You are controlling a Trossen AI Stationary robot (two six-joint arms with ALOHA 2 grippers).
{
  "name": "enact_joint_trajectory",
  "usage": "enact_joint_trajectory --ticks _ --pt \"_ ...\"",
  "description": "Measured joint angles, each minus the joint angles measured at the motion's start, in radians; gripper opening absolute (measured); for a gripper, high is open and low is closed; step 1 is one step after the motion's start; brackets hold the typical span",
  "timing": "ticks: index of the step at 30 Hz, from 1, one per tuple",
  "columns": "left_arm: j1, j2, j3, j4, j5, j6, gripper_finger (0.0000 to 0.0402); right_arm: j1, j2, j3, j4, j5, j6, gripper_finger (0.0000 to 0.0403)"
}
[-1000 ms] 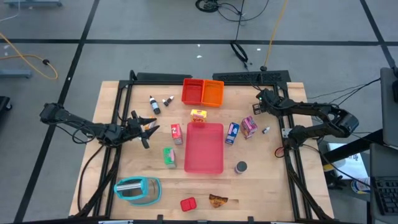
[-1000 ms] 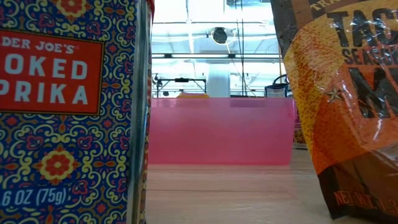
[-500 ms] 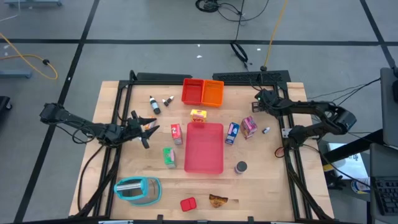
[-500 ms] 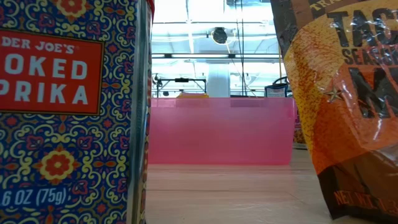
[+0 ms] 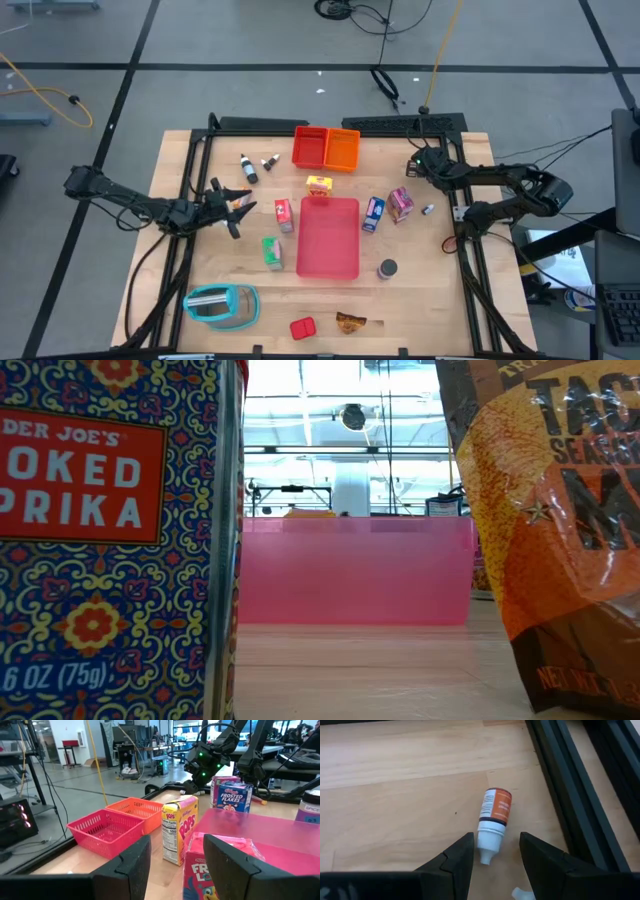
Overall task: Pick & Place Kitchen Items
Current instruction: Put the small orange food coloring bottle into the orange basket
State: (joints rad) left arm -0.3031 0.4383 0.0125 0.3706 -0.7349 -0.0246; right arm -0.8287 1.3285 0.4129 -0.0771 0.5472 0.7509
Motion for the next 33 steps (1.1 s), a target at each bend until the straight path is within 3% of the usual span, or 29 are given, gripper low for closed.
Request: enact_joint_trajectory --ticks 10,19,27,33 --pt "0.000 0.000 0.000 0.000 0.000 0.003 0.0184 -0.001 0.000 0.000 0.007 0.002 0.006 0.0140" --pt "0.000 0.000 0.000 0.000 0.000 0.003 0.0184 -0.010 0.000 0.000 -0.005 0.001 -0.035 0.0037" --pt "0.000 0.000 0.000 0.000 0.000 0.003 0.0184 -0.010 -0.002 -0.012 -0.001 -0.003 -0.075 0.0037" --pt "0.000 0.000 0.000 0.000 0.000 0.002 0.0184 0.008 -0.067 -0.014 -0.010 -0.079 -0.119 0.0037"
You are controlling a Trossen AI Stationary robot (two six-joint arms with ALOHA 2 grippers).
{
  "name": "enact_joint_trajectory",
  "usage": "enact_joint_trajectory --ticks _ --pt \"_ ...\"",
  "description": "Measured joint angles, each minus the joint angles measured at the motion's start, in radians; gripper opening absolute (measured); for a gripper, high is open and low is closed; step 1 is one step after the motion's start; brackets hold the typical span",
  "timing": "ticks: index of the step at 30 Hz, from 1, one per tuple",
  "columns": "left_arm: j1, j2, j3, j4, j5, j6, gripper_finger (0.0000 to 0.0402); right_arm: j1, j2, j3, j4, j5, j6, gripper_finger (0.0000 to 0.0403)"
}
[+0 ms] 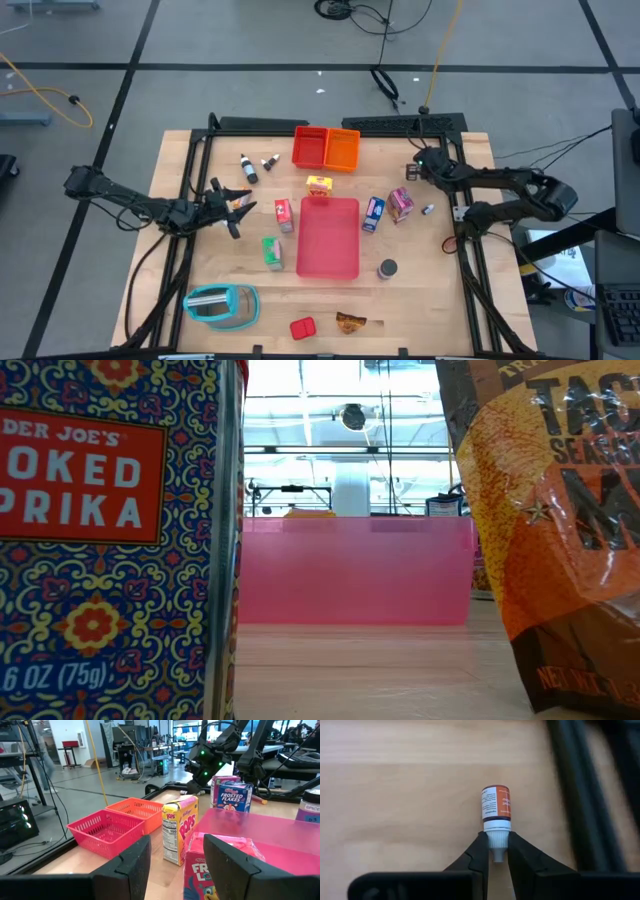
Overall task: Pick & Place Kitchen Items
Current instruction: Put the small orange food coloring bottle into the orange basket
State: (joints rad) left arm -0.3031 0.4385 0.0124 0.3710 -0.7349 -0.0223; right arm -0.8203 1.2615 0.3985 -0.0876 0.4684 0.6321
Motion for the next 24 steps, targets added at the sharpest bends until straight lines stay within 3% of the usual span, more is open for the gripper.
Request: enact_joint_trajectory --ticks 13,19,24 --pt "0.002 0.000 0.000 0.001 -0.013 0.000 0.0184 0.125 -0.309 0.035 0.006 -0.142 -0.072 0.0037" --pt "0.002 0.000 0.000 0.000 -0.052 -0.008 0.0184 0.204 -0.306 0.134 0.009 -0.160 -0.101 0.0037" --pt "0.002 0.000 0.000 0.001 -0.052 -0.009 0.0184 0.258 -0.227 0.230 0.010 -0.161 -0.129 0.0037"
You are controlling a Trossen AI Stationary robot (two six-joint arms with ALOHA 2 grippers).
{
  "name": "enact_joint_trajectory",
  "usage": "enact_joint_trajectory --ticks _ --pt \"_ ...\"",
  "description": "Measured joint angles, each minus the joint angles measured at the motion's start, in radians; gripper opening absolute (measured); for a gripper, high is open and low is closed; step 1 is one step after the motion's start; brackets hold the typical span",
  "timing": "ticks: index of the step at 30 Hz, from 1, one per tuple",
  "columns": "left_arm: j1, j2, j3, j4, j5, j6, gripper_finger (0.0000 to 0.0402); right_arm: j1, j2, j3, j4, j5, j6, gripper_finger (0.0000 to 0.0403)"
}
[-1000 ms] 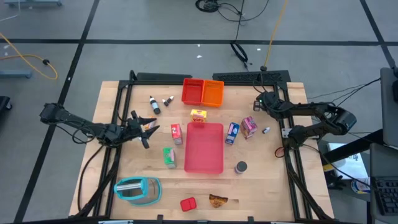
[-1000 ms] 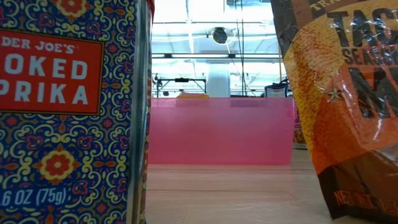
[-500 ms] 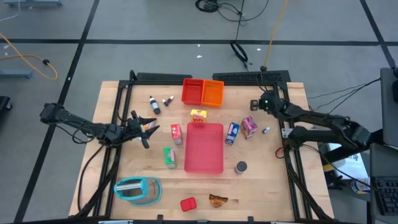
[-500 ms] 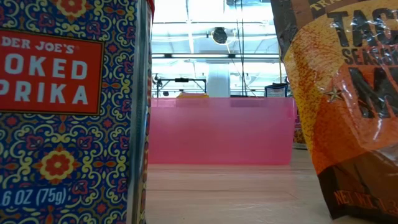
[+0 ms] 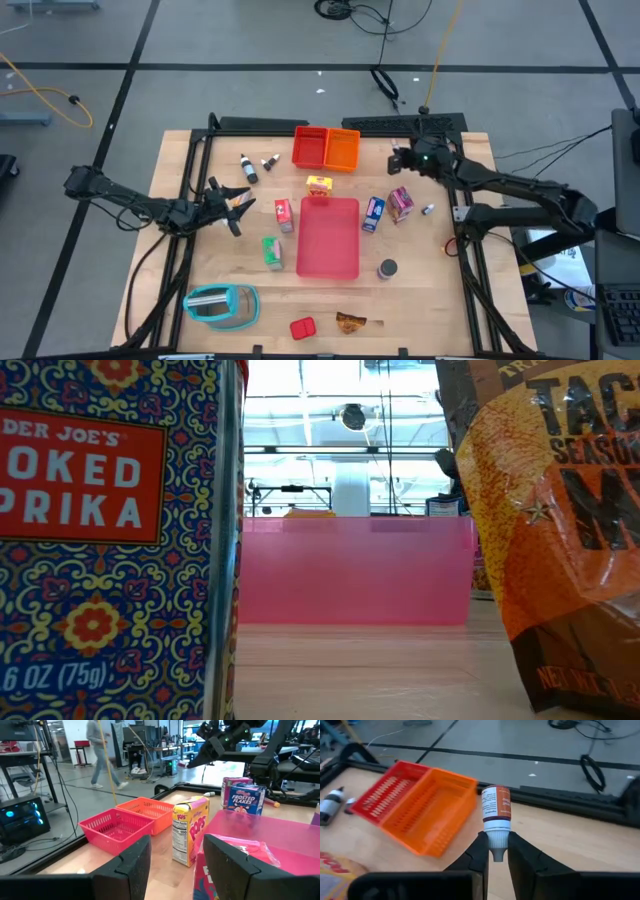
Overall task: Pick & Place Kitchen Items
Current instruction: Put the small orange food coloring bottle into the orange basket, then put the green food coloring bottle into the orange basket
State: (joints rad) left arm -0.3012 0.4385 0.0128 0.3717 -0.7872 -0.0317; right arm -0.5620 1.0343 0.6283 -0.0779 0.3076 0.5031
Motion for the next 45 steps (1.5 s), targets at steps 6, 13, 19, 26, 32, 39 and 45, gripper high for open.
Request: enact_joint_trajectory --ticks 6,13,19,26,32,39,45 --pt "0.000 0.000 0.000 0.001 0.000 -0.011 0.0184 0.037 0.166 0.112 0.015 -0.032 -0.031 0.0037" --pt "0.000 0.000 0.000 0.011 0.001 -0.027 0.0184 0.055 0.363 0.243 0.082 -0.109 -0.069 0.0037" --pt "0.000 0.000 0.000 0.029 0.001 -0.026 0.0184 0.059 0.507 0.351 0.080 -0.131 -0.107 0.0037" --pt "0.000 0.000 0.000 0.029 0.002 -0.026 0.0184 0.058 0.628 0.451 0.072 -0.156 -0.144 0.0037" --pt "0.000 0.000 0.000 0.029 0.002 -0.024 0.0184 0.052 0.693 0.495 0.077 -0.156 -0.175 0.0037" --pt "0.000 0.000 0.000 0.029 0.003 -0.024 0.0184 0.037 0.710 0.495 0.072 -0.151 -0.176 0.0082" --pt "0.000 0.000 0.000 0.029 0.003 -0.024 0.0184 0.038 0.710 0.495 0.078 -0.151 -0.179 0.0145"
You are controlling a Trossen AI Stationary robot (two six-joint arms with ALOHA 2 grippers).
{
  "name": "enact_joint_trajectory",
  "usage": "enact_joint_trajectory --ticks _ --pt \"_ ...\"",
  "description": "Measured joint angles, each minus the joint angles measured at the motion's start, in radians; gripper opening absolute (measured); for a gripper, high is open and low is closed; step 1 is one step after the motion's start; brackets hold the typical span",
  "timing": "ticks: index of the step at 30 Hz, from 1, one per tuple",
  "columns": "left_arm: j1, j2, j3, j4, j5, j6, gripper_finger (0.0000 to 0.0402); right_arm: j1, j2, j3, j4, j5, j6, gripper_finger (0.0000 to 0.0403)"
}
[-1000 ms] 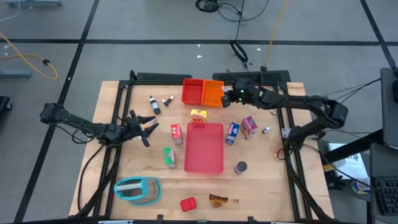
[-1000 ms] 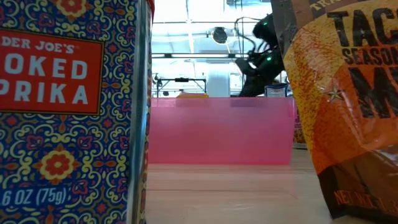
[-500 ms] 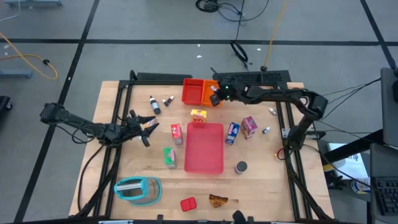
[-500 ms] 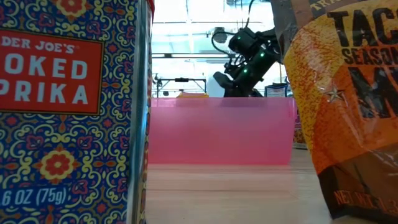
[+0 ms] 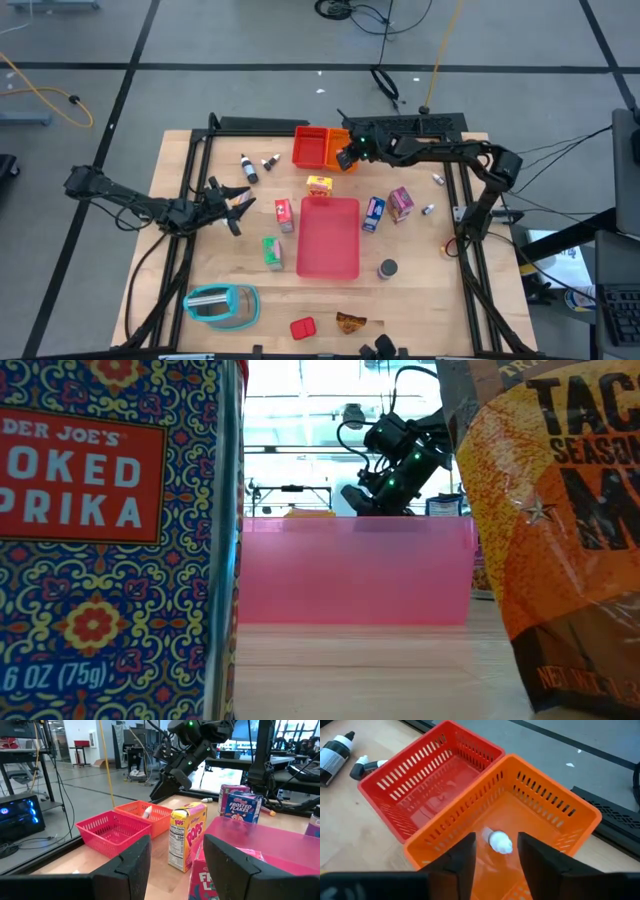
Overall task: Pick & Place Kitchen Items
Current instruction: Put the green food coloring bottle into the orange basket
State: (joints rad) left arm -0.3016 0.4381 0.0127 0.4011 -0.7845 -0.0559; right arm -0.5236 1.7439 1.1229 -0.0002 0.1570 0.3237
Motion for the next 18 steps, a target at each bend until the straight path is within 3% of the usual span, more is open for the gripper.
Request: enact_joint_trajectory --ticks 9,18 --pt "0.000 0.000 0.000 0.000 0.000 0.000 0.0184 0.005 -0.056 -0.001 -0.028 -0.002 -0.081 0.0146" --pt "0.000 0.000 0.000 -0.005 0.000 -0.001 0.0184 0.035 -0.244 -0.002 -0.307 -0.002 -0.176 0.0141"
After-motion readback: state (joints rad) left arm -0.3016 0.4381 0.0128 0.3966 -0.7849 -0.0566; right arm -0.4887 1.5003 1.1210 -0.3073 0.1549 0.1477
